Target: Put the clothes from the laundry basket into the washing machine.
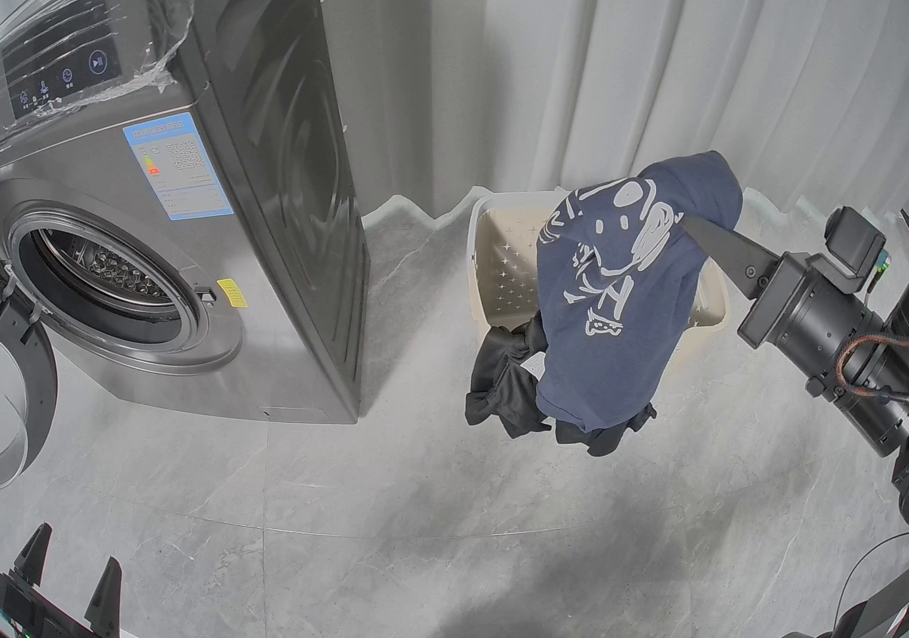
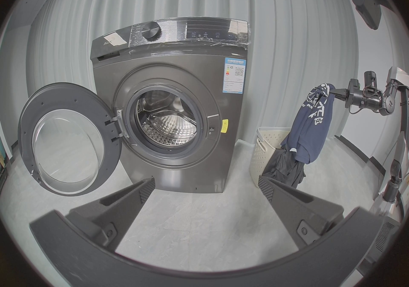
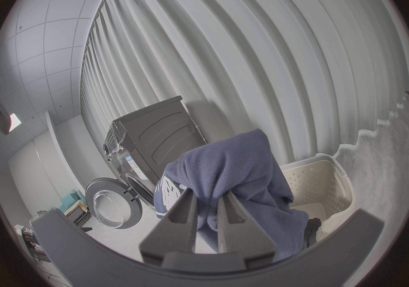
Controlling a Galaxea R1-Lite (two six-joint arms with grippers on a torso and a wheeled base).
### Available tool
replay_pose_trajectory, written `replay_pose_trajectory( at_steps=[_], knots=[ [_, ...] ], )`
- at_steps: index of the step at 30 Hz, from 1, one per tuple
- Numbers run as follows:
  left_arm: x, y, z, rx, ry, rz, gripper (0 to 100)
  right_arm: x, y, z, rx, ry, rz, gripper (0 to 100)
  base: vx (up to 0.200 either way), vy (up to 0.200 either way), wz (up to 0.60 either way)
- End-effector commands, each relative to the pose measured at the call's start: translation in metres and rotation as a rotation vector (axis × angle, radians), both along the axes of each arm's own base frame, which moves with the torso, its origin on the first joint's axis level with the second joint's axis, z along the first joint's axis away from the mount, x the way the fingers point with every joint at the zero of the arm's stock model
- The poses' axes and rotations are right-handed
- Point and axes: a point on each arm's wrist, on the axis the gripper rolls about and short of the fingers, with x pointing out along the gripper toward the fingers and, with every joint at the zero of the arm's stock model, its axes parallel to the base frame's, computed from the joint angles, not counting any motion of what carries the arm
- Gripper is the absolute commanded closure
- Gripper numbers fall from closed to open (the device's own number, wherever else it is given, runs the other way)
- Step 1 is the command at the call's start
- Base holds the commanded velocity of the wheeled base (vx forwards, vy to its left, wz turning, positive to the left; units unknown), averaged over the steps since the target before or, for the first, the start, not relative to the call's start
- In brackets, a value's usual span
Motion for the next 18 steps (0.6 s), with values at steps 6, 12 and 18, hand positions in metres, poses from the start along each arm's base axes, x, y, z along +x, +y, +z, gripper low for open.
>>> replay_pose_trajectory(
  at_steps=[6, 12, 18],
  knots=[
    [0.0003, 0.0000, -0.0043, -0.001, 0.005, 0.002, 0, 0.0004, 0.0003, -0.0023, -0.005, 0.007, 0.000, 100, 0.000, 0.200, 0.00],
    [0.0003, 0.0000, -0.0043, -0.001, 0.005, 0.000, 0, 0.0003, 0.0002, -0.0033, -0.008, 0.011, -0.001, 100, 0.000, 0.033, 0.00],
    [0.0003, 0.0000, -0.0043, 0.001, 0.005, -0.001, 0, 0.0001, -0.0004, -0.0039, -0.011, 0.013, -0.003, 100, -0.067, 0.000, 0.00]
  ],
)
